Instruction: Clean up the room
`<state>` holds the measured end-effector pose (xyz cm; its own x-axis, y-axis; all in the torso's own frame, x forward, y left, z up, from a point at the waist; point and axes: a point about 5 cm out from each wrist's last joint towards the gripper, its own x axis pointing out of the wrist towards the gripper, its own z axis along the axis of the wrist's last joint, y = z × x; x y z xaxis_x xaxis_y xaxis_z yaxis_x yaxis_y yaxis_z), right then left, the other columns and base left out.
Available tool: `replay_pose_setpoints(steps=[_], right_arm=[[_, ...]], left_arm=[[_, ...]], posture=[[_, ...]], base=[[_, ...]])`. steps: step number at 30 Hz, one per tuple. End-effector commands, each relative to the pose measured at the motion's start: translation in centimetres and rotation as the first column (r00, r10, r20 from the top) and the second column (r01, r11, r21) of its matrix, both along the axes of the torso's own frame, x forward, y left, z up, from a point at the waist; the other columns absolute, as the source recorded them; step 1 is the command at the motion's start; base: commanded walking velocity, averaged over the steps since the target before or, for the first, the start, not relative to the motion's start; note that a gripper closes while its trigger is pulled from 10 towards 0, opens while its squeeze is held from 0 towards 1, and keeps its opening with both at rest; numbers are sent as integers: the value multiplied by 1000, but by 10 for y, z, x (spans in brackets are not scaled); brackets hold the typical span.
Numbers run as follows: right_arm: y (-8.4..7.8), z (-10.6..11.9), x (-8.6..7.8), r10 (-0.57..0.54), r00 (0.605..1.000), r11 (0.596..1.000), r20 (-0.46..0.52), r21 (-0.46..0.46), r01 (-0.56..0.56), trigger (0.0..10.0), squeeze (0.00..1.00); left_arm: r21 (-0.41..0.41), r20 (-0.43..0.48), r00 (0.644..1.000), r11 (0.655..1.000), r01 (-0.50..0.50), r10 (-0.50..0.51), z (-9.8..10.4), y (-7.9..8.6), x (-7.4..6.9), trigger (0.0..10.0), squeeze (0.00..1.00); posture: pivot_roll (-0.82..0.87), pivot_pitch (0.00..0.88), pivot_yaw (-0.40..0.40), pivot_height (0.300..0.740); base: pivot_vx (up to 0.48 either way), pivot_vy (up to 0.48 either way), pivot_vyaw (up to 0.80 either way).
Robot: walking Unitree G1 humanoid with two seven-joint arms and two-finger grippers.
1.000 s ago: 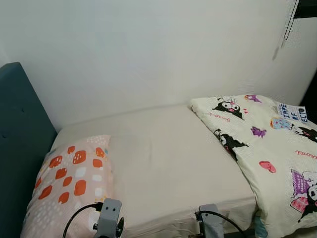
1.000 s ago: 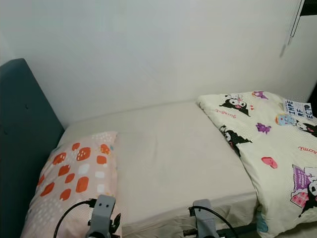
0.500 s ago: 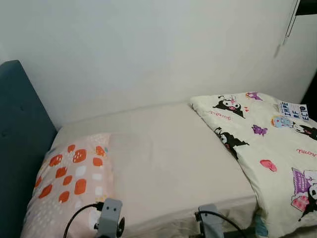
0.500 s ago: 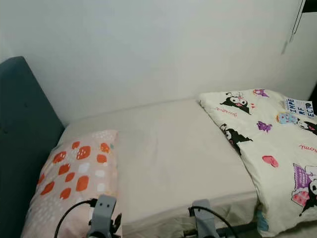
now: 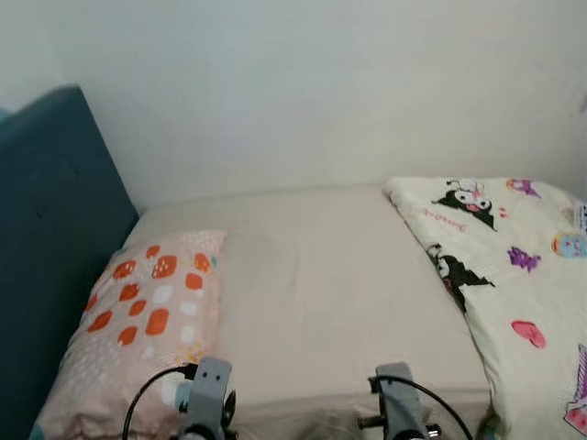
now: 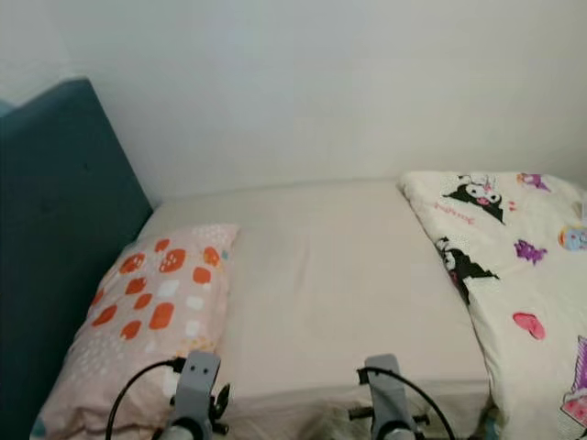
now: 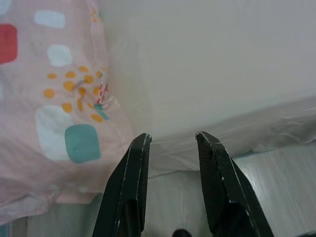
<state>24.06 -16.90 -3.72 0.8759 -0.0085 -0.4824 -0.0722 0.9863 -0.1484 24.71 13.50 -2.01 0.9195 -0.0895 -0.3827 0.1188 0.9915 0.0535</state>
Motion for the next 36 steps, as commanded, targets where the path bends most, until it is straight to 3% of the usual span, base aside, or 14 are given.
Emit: replay_pose_setpoints(steps=[1,36], right_arm=[[5,-3,-3,10,1000,1000,-13,11,-10,10000,0],[-6,5,3,-5,999,1000,32,10,5,10000,0]], left_arm=[[14,-23,999,1000,-22,22,-4,8,-4,10000,0],[13,-12,1000,1000,16,-16,-1,6,-2,10000,0]], posture=[[-40,106,28,740],[-44,112,30,740]], base=[[0,0,0],[0,0,0]])
